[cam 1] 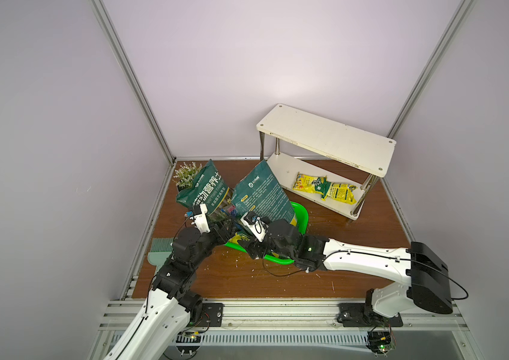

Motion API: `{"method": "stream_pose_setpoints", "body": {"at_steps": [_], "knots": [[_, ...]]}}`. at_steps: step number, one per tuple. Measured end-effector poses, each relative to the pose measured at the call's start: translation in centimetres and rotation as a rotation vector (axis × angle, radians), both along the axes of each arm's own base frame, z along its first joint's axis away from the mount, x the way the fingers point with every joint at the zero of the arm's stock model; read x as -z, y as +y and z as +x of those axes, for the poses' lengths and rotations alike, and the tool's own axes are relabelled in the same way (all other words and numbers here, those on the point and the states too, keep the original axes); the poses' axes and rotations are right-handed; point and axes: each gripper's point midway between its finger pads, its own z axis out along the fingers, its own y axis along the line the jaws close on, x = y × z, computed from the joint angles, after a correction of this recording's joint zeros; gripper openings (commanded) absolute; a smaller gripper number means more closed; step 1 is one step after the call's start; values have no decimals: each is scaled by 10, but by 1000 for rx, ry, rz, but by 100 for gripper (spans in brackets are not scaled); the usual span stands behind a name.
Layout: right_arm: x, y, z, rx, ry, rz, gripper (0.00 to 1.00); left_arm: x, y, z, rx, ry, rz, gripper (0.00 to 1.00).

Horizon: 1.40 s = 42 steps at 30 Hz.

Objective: Take down the fertilizer bag from the shelf
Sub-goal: Place the fertilizer bag in the storage box, then pick up the fertilizer bag from the shelf.

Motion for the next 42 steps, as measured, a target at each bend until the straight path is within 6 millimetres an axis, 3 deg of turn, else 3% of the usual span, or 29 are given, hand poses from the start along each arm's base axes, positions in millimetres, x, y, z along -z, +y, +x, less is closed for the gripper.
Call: {"method": "stream_pose_setpoints", "body": {"at_steps": [5,8,11,13,14,15,17,19,21,23,25,27,31,35,42], "knots": [[-49,-40,-2,73,-60,100,87,-58,2,0,-9,-68,-12,70],[-79,-82,12,198,-95,176,84,-113,4,6,-25,-131,11,80],[-93,-139,55,393,-95,239,82,-178,2,22,-29,-212,27,80],[-82,-187,96,566,-71,253,81,-211,6,47,-24,-244,20,75],[-72,-208,112,637,-54,249,80,-218,11,63,-23,-252,10,75],[-59,-228,126,709,-31,239,80,-216,19,82,-30,-249,3,75],[-27,-259,148,816,31,211,80,-189,45,118,-66,-190,-3,80],[5,-271,161,865,110,182,77,-135,74,151,-126,-60,27,82],[27,-274,170,886,173,173,72,-92,101,166,-195,48,102,83],[45,-275,178,910,229,181,63,-73,115,167,-240,90,174,84],[58,-277,185,940,271,206,53,-78,117,159,-244,63,222,84],[64,-277,189,974,302,242,48,-95,116,149,-241,0,254,84],[71,-280,204,1076,362,298,44,-126,116,129,-255,-127,301,85],[71,-276,220,1130,391,359,51,-129,116,127,-256,-152,322,86],[88,-278,233,1198,440,389,72,-124,121,126,-271,-146,341,87]]}}
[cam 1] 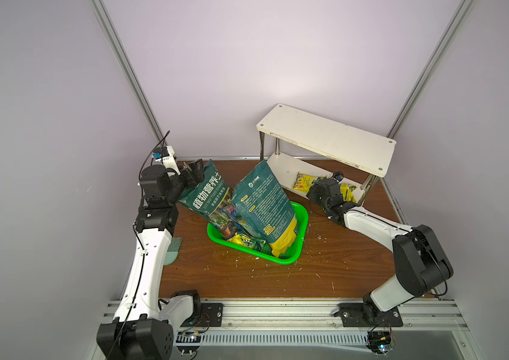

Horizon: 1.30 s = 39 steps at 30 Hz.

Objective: Take down the fertilizer bag from the shelf
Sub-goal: Pick up the fertilizer bag from the shelf.

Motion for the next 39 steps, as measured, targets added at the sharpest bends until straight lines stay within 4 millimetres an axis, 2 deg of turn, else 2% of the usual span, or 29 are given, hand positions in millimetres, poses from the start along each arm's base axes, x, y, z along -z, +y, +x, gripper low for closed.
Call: {"method": "stream_pose_setpoints", "body": {"at_steps": [7,11,15,16,19,22,23,28,33,36,39], "knots": [[13,-2,6,24,21,20,74,0,4,0,-11,-2,0,87],[26,-3,18,30,47,28,74,0,6,0,-14,-1,-1,87],[24,-4,32,45,39,34,72,0,7,-1,-16,-2,-3,87],[23,-4,34,48,35,35,68,0,8,-1,-17,-2,-4,88],[19,-4,40,56,27,35,46,-1,11,-1,-19,-7,-9,87],[15,-4,47,61,19,33,9,1,14,-1,-23,-6,-18,88],[13,-3,50,57,14,31,0,2,15,-1,-25,-4,-23,88],[9,3,56,11,0,12,0,5,18,0,-25,2,-37,87],[-2,22,58,-144,-45,-11,0,4,19,0,-24,-3,-42,87],[-17,36,51,-252,-89,-11,0,3,20,0,-22,-5,-47,87],[-40,46,38,-344,-145,-19,0,3,20,0,-21,-5,-49,88]]}}
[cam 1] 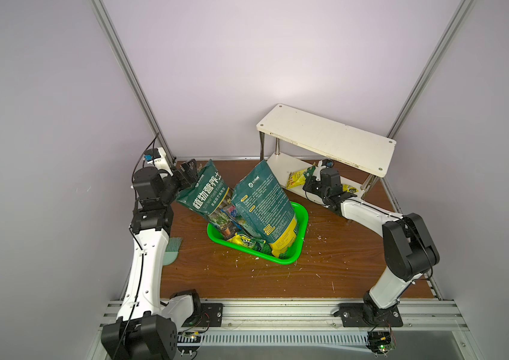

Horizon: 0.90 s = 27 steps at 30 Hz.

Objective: Take down the fertilizer bag from the shelf
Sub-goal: Pick up the fertilizer bag from the shelf, then place the fertilizer bag in the storage box.

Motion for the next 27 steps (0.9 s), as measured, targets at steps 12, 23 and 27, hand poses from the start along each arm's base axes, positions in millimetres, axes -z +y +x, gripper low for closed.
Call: {"method": "stream_pose_setpoints", "body": {"at_steps": [12,23,27], "knots": [[-93,39,-73,-264,-279,-164,0,-1,2,2,-2,-7,-6,88],[-176,65,-175,-440,-525,-218,0,-2,1,1,7,-8,-15,88],[-176,75,-223,-540,-558,-193,0,-1,1,1,10,-8,-16,88]]}}
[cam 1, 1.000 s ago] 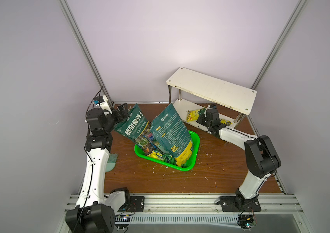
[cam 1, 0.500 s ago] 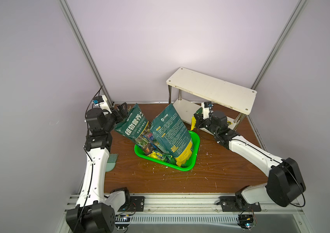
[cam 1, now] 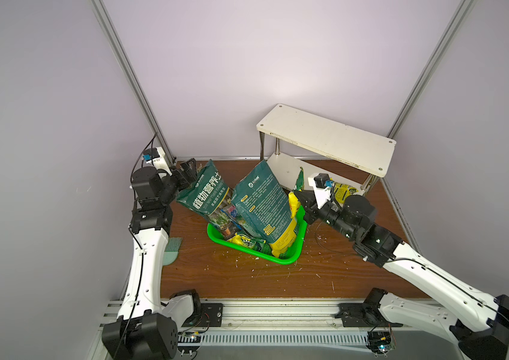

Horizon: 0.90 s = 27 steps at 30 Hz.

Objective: Take down the fertilizer bag from the shelf
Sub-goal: Place the fertilizer bag in the storage box.

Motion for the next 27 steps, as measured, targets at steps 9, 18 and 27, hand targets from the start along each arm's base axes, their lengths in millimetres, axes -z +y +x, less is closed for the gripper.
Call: {"method": "stream_pose_setpoints", "body": {"at_steps": [9,18,27], "knots": [[53,23,-59,-184,86,-78,0,4,0,1,0,5,-9,89],[91,41,-102,-246,112,-168,0,3,2,1,-5,1,-14,89],[114,53,-107,-280,137,-225,0,2,4,1,-6,-5,-17,89]]}}
